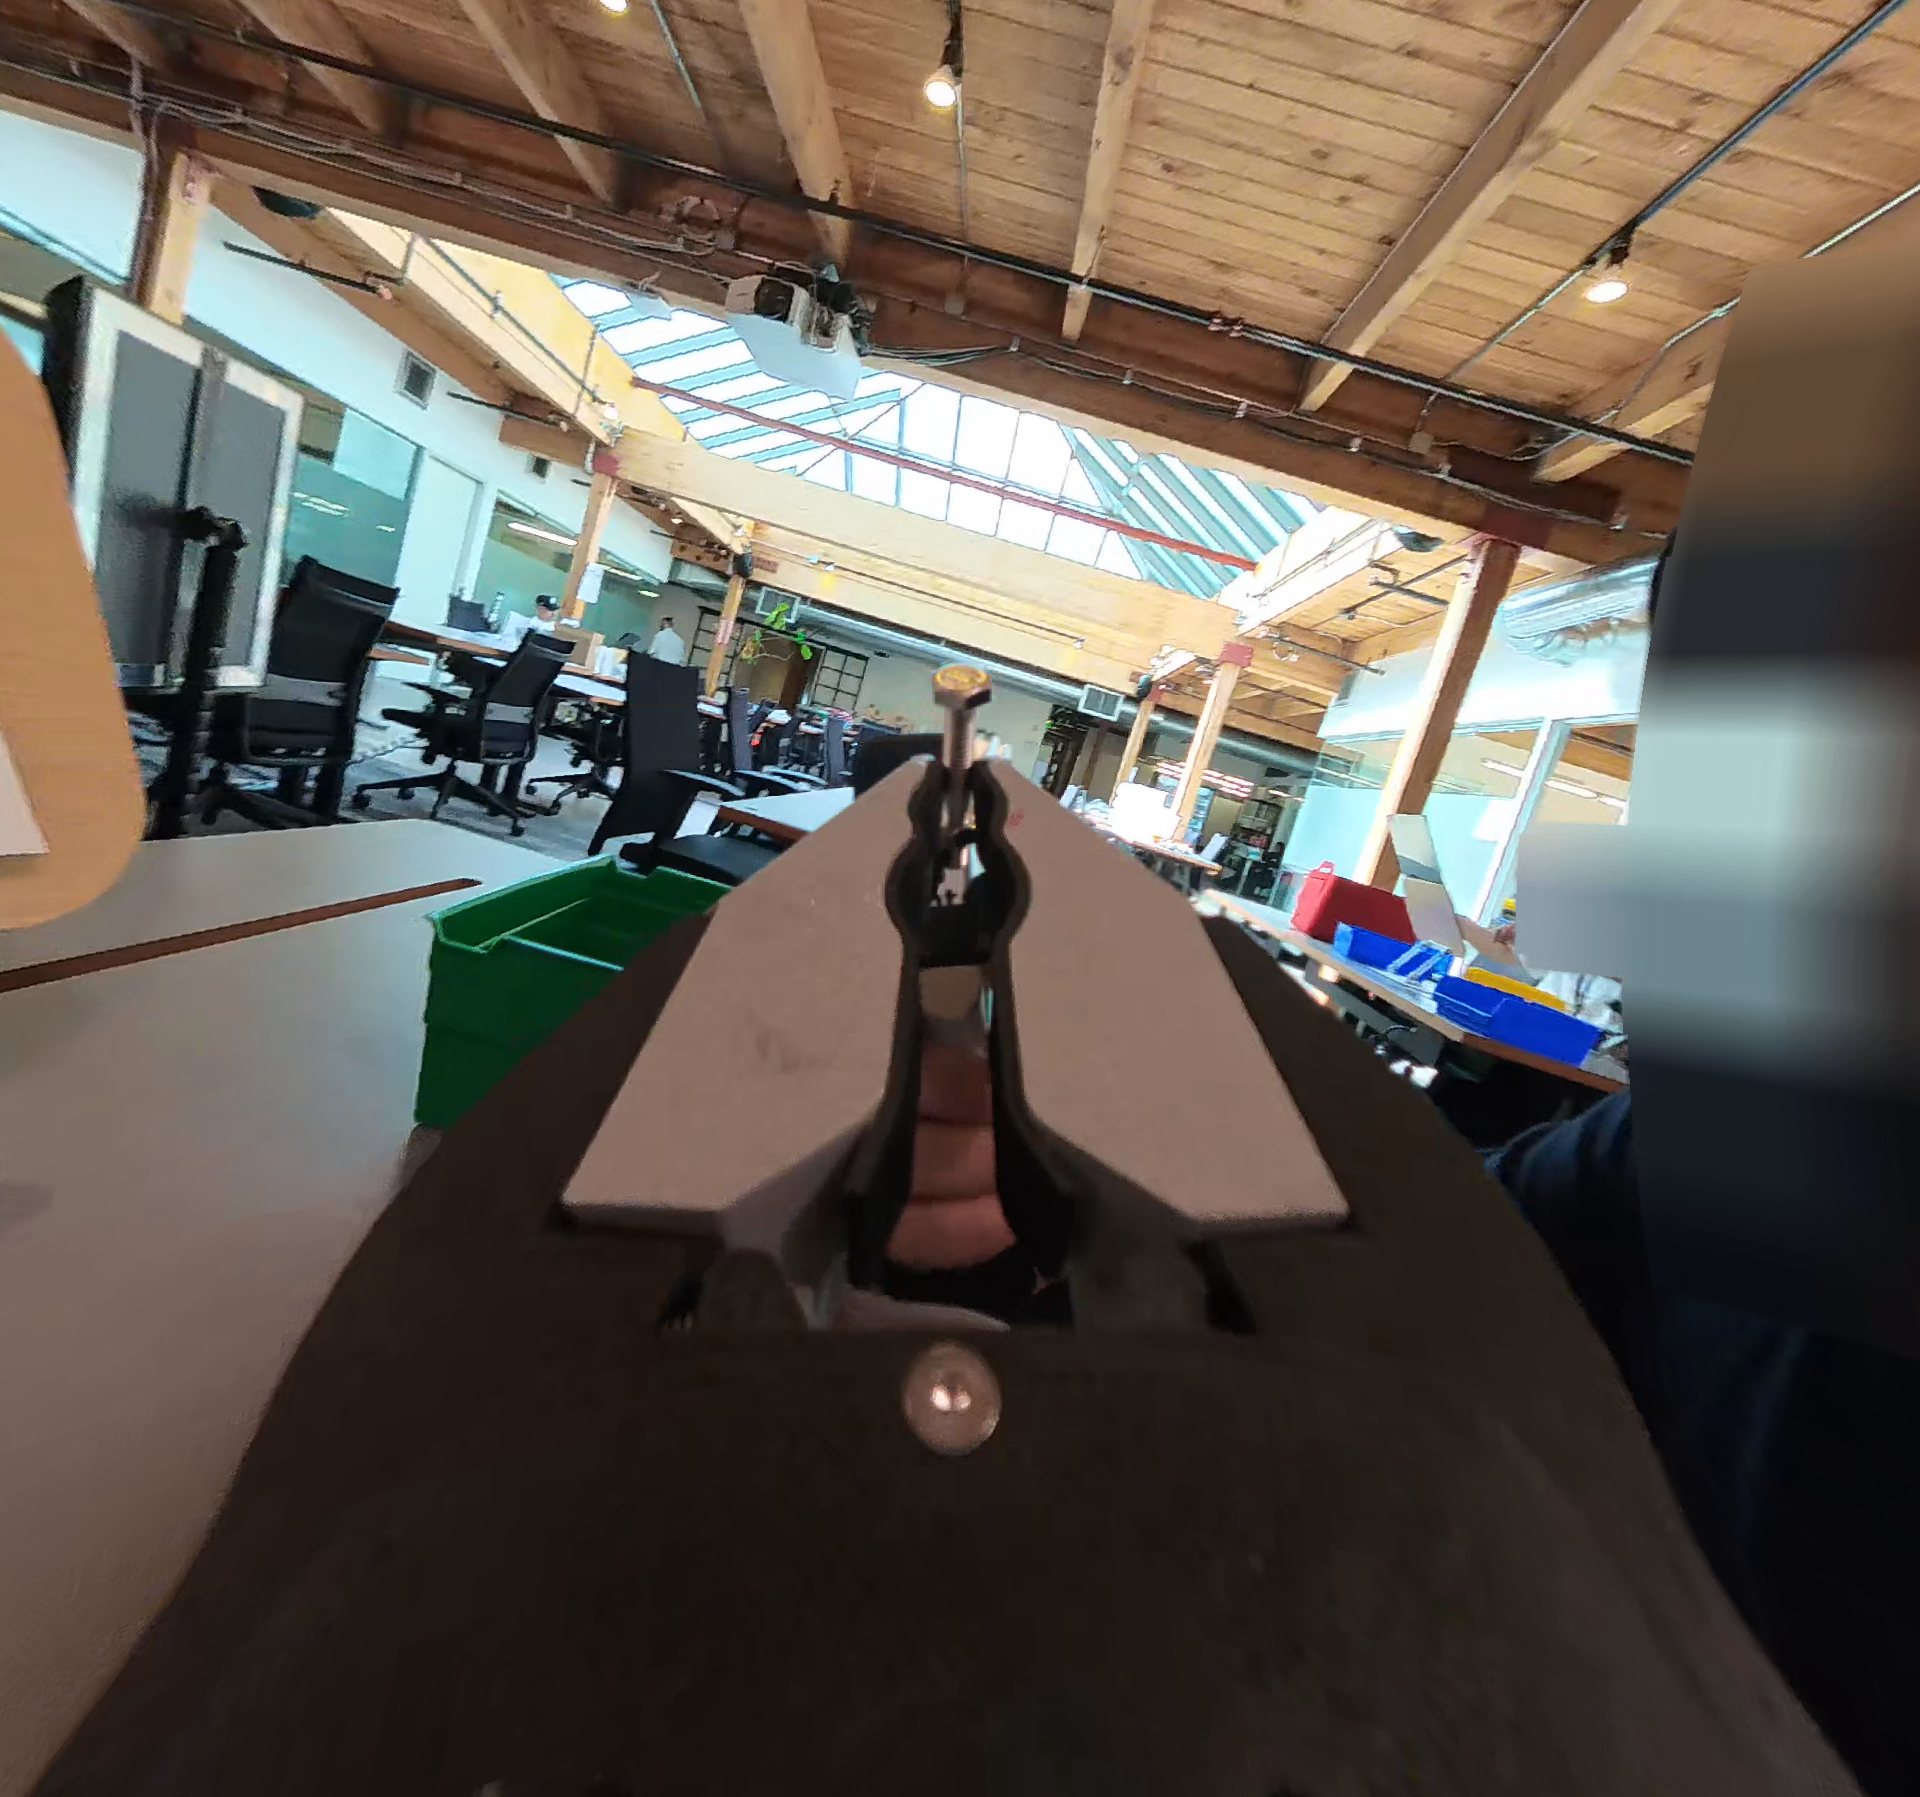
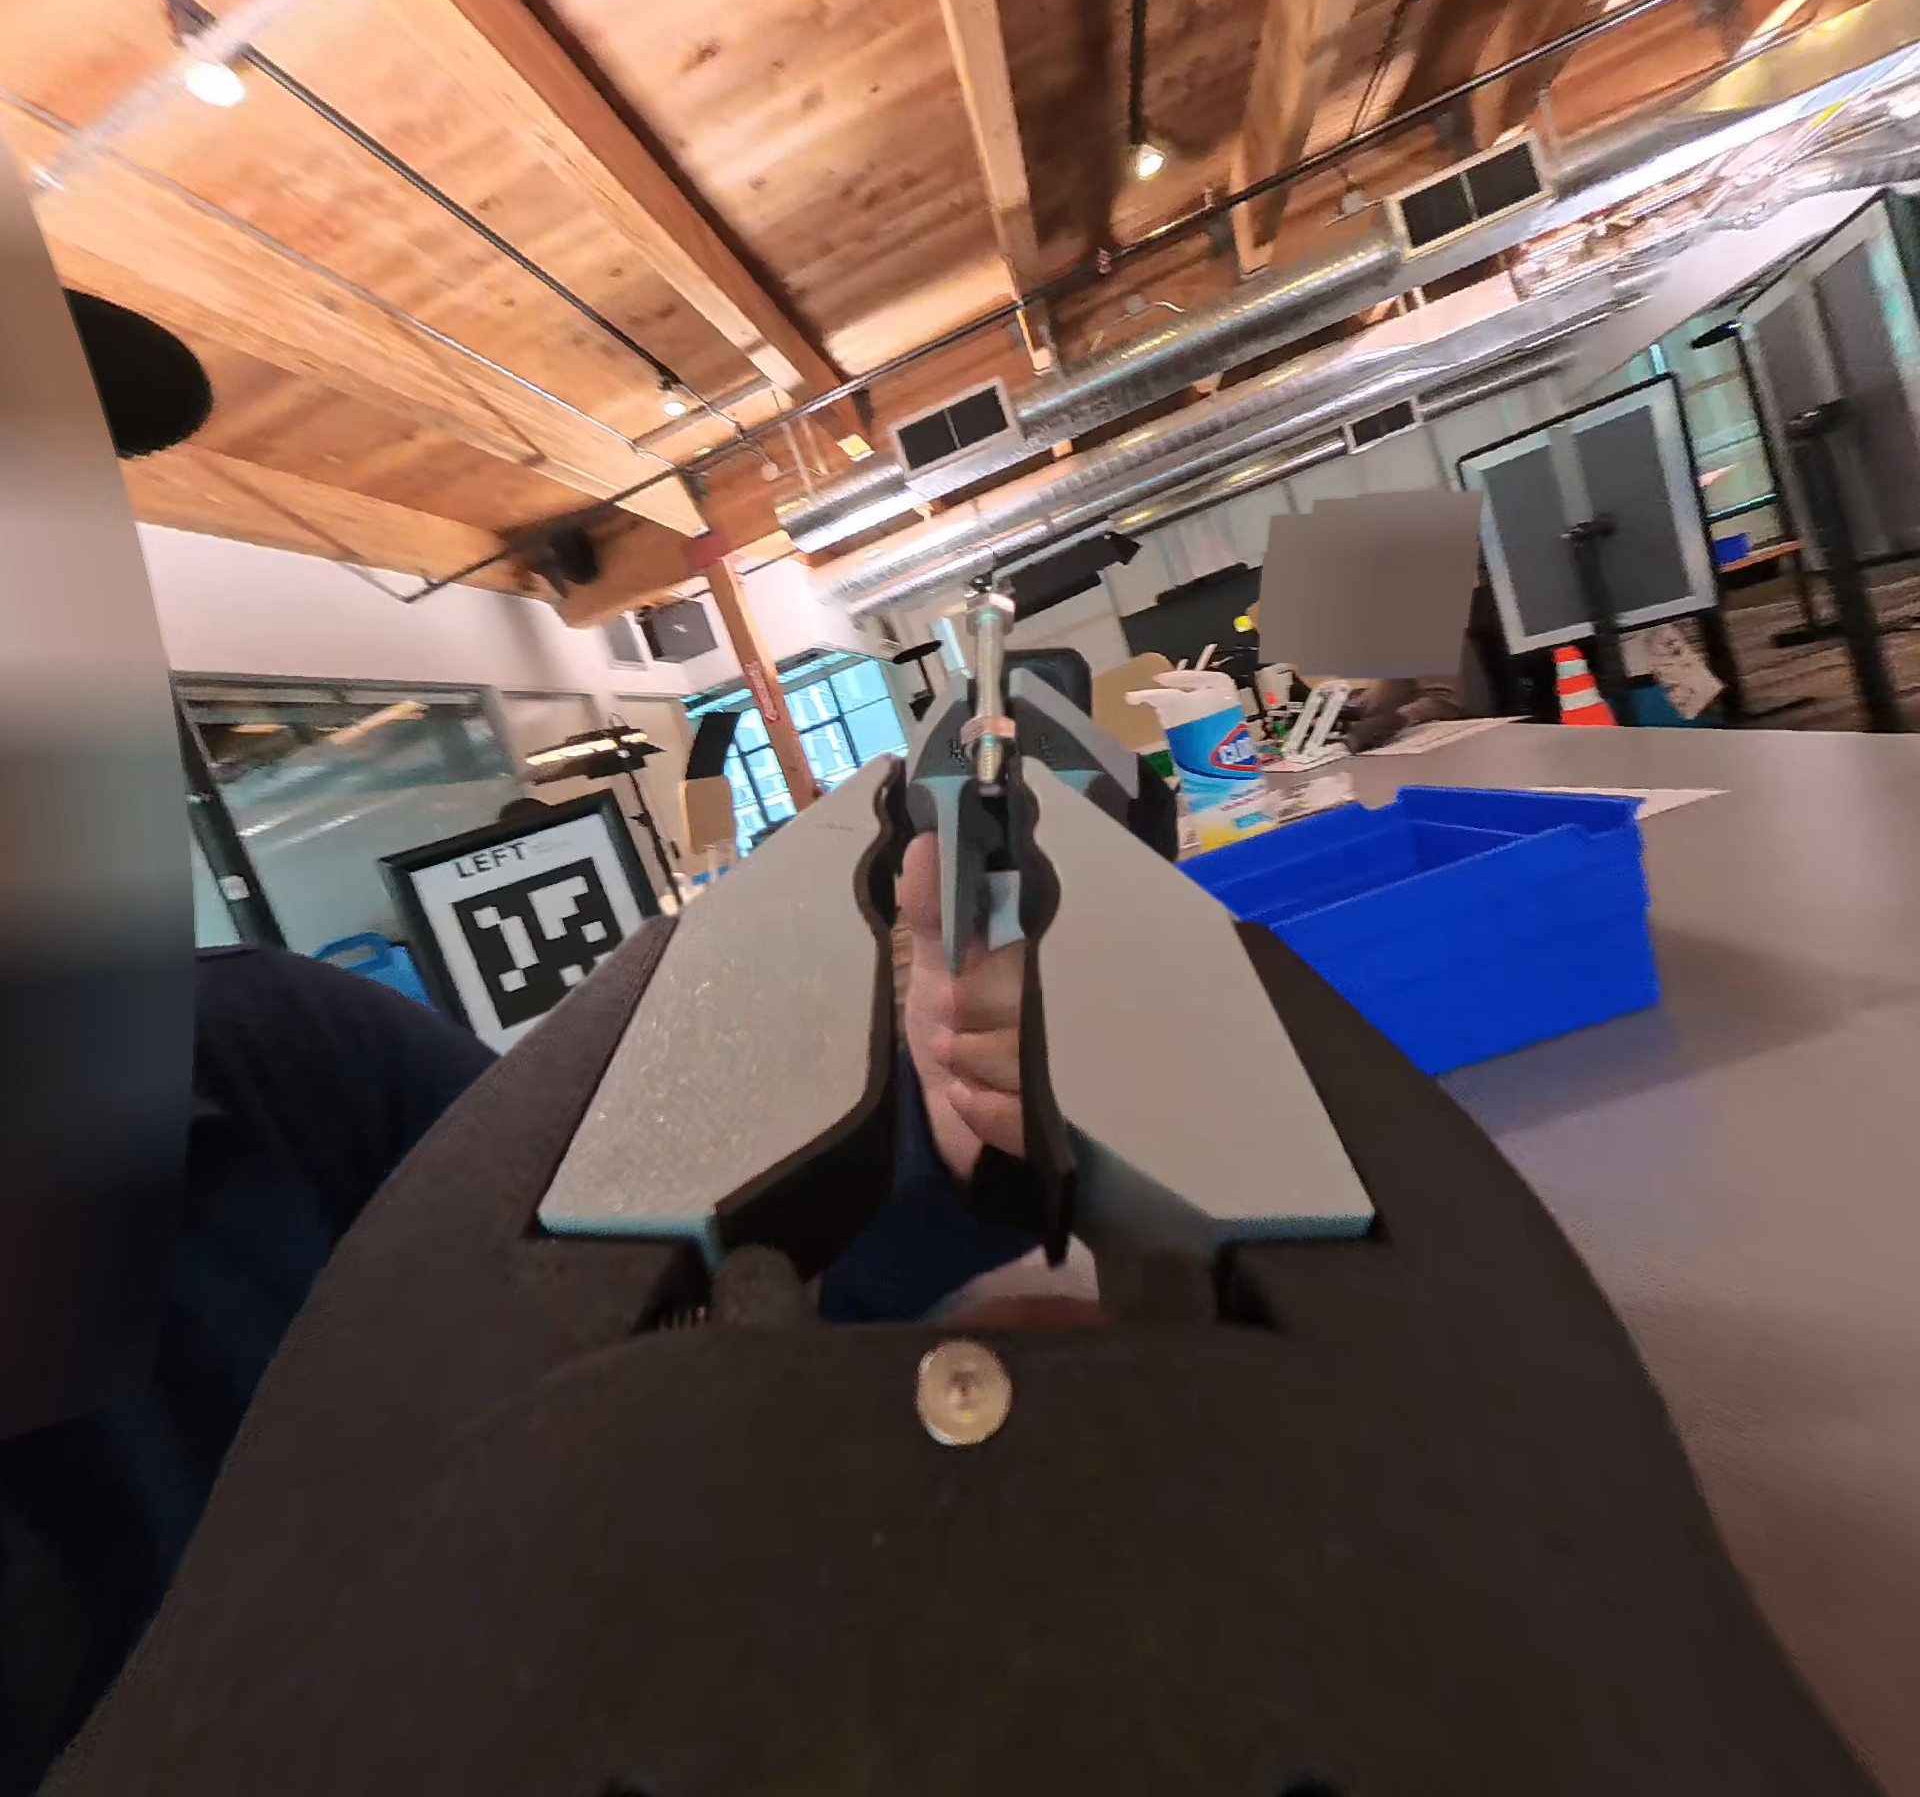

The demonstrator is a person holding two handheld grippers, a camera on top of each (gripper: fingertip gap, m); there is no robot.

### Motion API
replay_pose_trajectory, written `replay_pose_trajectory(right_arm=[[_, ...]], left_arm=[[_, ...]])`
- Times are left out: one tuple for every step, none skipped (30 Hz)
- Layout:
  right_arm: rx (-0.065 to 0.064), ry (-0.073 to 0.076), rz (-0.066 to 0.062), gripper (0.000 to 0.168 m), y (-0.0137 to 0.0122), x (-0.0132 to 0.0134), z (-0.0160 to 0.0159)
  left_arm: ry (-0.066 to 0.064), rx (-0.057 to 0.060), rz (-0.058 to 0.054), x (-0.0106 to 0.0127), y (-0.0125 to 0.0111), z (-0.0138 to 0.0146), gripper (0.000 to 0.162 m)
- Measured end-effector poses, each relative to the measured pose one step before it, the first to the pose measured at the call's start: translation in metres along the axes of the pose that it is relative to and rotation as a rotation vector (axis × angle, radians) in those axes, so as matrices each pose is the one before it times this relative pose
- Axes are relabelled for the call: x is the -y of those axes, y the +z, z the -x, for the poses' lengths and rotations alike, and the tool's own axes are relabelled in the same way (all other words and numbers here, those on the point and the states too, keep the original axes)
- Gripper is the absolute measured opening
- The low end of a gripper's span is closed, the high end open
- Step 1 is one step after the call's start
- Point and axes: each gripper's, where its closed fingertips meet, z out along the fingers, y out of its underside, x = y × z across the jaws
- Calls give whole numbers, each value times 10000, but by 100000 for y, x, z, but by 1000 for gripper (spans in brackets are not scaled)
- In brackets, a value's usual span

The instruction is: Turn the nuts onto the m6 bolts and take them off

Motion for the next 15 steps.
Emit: replay_pose_trajectory(right_arm=[[105, 128, -29, 14, 42, -14, 106], [26, 89, 17, 11, 51, -85, -14], [-55, 64, 76, 11, 74, -178, -147], [15, 42, 46, 11, 66, -127, -15], [58, 55, 9, 11, 62, -73, 62], [105, 85, 29, 11, 90, -95, 139], [66, 111, 36, 12, 77, -108, 66], [44, 79, -12, 10, 25, -19, 15], [39, 44, -27, 6, -25, 2, 3], [69, 45, 3, 6, -14, 11, 55], [-16, 24, 16, 6, -28, 10, -54], [-15, -27, 49, 6, -36, -25, -23], [-54, -50, 81, 6, -24, -55, -60], [-123, -60, 113, 6, -6, -107, -146], [-107, -52, 159, 6, 3, -181, -139]], left_arm=[[2, -249, -142, 7, -55, -274, 3], [84, -132, -127, 3, -87, -158, 3], [115, -32, -82, -47, -105, -17, 2], [15, 10, 27, -172, -33, 31, 3], [-71, -45, 80, -202, 23, -60, 3], [11, -34, 67, -191, 64, -70, 3], [98, 20, 20, -141, 60, -26, 3], [74, 2, 33, -117, 75, -80, 3], [30, -68, 37, -78, 71, -181, 2], [54, 44, -16, 5, 25, -20, 3], [94, 86, 10, -15, 8, 43, 3], [60, 36, 52, -42, -15, -12, 3], [18, 34, 69, -50, -69, 22, 3], [60, 106, 84, -58, -123, 113, 3], [185, 128, 72, -105, -196, 87, 3]])
